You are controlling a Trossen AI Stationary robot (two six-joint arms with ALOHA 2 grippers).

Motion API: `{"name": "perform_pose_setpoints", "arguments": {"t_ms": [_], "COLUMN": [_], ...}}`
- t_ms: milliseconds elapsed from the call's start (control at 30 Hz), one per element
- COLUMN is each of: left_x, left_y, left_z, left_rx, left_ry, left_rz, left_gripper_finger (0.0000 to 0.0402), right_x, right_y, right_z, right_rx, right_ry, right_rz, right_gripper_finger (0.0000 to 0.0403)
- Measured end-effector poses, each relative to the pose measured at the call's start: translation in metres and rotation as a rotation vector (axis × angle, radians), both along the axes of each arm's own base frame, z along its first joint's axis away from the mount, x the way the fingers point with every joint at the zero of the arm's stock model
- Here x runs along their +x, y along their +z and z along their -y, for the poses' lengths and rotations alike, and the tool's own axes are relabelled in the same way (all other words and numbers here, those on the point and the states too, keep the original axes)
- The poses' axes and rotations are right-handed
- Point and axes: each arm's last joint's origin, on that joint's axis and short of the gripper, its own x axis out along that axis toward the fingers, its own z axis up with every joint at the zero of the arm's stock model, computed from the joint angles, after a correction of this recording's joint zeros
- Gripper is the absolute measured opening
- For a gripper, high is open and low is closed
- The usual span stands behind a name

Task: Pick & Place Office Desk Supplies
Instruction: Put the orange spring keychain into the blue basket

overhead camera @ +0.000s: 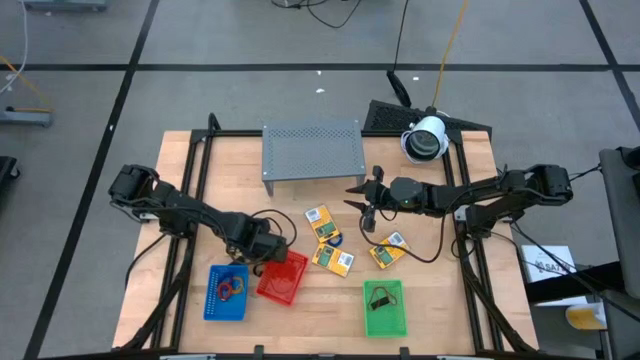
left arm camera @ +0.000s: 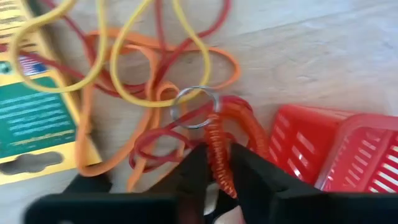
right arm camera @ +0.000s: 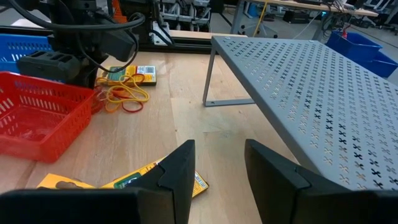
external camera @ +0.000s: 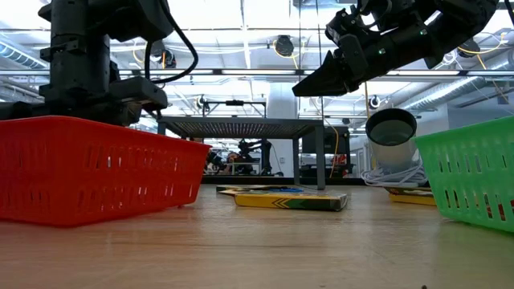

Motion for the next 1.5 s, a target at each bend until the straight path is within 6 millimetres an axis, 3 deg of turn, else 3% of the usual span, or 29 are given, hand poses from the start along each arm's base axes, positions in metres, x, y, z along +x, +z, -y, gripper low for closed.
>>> {"name": "perform_pose_setpoints", "arguments": {"t_ms": [133,933,1167,1500], "left_x": [0.0,0.005,-0.001,-0.028], "left_y": [0.0,0.002,0.026,0.065], "left_z": [0.0,-0.021,-0.028,-0.031], "left_rx": [0.007,0.035,0.048,0.119], "left_ry": [-0.014,-0.109,-0.12,-0.142], "left_rz": [0.006,0.03,0.122,0.234], "left_gripper_finger": [0.0012,0.0006,0.0007,0.0004], "right_x": [0.0,0.0,0.0,0.0], "right_y": [0.0,-0.001,-0.001,-0.002], "right_z": [0.0,0.0,0.0,0.001], "right_rx": [0.0,0.001,0.001,0.001], "right_ry": [0.0,0.0,-0.001,-0.005], "right_rz": [-0.001,-0.014,-0.014,-0.016], "right_gripper_finger": [0.0132,0.0132,0.0132,0.0132]}}
